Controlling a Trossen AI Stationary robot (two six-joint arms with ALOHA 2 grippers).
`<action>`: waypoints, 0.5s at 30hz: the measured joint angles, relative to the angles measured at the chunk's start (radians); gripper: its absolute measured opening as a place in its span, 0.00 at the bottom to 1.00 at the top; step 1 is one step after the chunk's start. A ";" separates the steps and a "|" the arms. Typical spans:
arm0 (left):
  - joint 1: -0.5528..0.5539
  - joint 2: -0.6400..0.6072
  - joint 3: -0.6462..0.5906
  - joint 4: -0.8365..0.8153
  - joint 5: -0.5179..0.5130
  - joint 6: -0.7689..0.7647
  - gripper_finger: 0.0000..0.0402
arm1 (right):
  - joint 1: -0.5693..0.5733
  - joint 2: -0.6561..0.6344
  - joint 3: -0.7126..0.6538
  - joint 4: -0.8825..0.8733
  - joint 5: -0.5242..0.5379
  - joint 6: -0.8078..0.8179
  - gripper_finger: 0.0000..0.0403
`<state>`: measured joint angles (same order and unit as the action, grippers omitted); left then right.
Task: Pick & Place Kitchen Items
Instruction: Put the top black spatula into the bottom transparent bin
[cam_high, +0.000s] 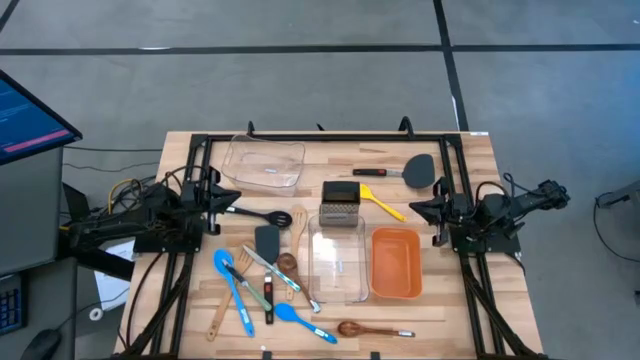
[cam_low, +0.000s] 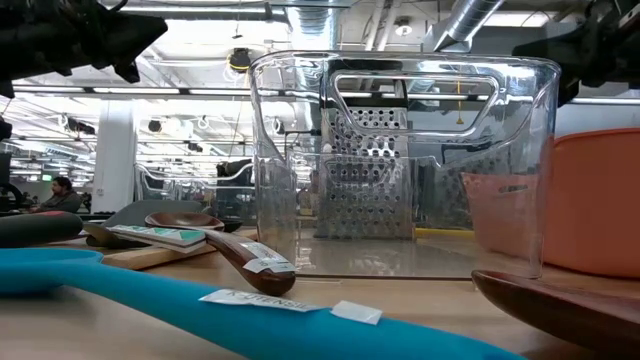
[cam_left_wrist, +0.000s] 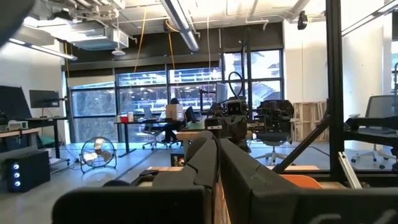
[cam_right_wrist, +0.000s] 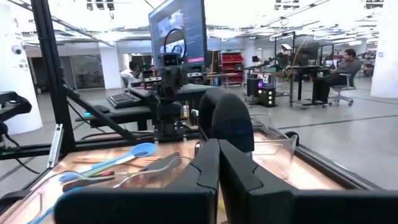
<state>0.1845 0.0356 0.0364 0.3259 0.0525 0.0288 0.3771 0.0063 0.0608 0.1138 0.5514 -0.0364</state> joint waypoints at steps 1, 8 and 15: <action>0.000 0.003 0.000 0.003 0.000 0.000 0.02 | 0.000 0.000 0.000 0.001 0.000 0.000 0.00; 0.000 0.030 0.000 0.007 0.000 0.000 0.02 | 0.000 0.000 0.001 0.054 0.000 0.000 0.00; 0.000 0.070 0.000 0.015 0.000 0.000 0.02 | 0.000 0.000 0.001 0.077 0.000 -0.026 0.00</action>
<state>0.1844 0.1056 0.0364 0.3406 0.0521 0.0291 0.3771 0.0063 0.0620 0.1909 0.5514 -0.0628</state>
